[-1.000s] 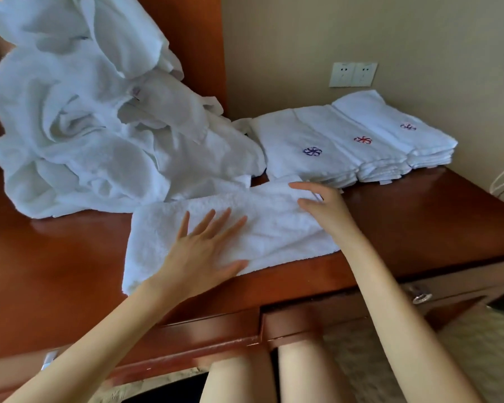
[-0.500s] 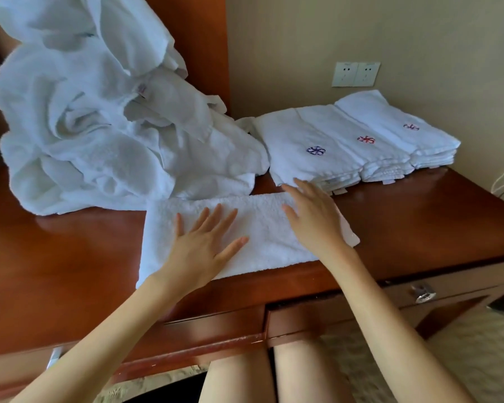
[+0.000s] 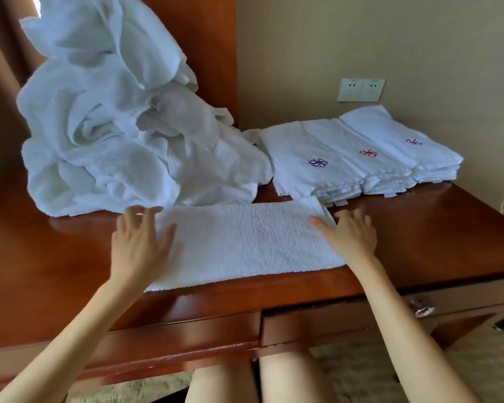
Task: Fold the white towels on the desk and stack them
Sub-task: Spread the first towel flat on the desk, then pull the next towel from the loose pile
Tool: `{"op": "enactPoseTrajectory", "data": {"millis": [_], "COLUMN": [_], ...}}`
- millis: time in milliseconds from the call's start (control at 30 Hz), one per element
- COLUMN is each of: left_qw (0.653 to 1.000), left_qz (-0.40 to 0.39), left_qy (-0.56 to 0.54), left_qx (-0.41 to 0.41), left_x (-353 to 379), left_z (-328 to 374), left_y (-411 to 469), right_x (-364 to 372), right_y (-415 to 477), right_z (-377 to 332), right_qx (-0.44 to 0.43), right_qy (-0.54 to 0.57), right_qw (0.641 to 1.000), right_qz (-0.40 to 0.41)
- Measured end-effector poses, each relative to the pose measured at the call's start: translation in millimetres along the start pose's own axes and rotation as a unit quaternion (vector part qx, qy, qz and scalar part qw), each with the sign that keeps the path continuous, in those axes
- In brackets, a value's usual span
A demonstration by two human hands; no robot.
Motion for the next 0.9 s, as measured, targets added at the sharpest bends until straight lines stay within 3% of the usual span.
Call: {"op": "enactPoseTrajectory", "data": {"millis": [67, 167, 233, 333, 400, 667, 733, 800, 900], "left_qw": [0.996, 0.985, 0.966, 0.892, 0.867, 0.881, 0.91, 0.945, 0.963], "left_qz": [-0.052, -0.138, -0.162, -0.193, -0.215, -0.089, -0.097, -0.108, -0.162], "left_qy": [-0.008, -0.045, -0.161, -0.368, -0.428, -0.449, -0.372, -0.258, -0.187], "left_qx": [-0.065, -0.093, -0.117, -0.176, -0.138, 0.12, 0.155, 0.169, 0.109], "left_x": [-7, -7, -3, -5, -14, -44, -31, -11, 12], "left_z": [-17, -26, -23, -22, -20, 5, 2, -6, -20], "left_y": [2, 6, 10, 20, 26, 39, 37, 34, 29], "right_x": [-6, -6, -5, -12, -24, -77, -79, -75, -65], "right_y": [9, 14, 16, 21, 25, 30, 27, 20, 17], "right_z": [3, -4, -9, -6, -2, 28, 45, 60, 75], "right_qx": [0.011, 0.024, 0.043, 0.043, 0.022, -0.078, -0.084, -0.101, -0.071], "right_qy": [0.077, 0.246, 0.313, 0.423, 0.487, 0.598, 0.573, 0.486, 0.413], "right_qw": [0.994, 0.954, 0.928, 0.884, 0.848, 0.796, 0.814, 0.863, 0.901], "right_qz": [-0.08, -0.169, -0.195, -0.197, -0.207, -0.041, -0.049, -0.094, -0.114]}}
Point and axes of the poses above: each hand's wrist, its own y-axis towards the middle knuckle, its own x-axis out of the palm, z = x × y, the point moved 2 cm from there along y, towards the middle knuckle, and after that the axes turned 4 degrees about y, right-handed, at the moved point
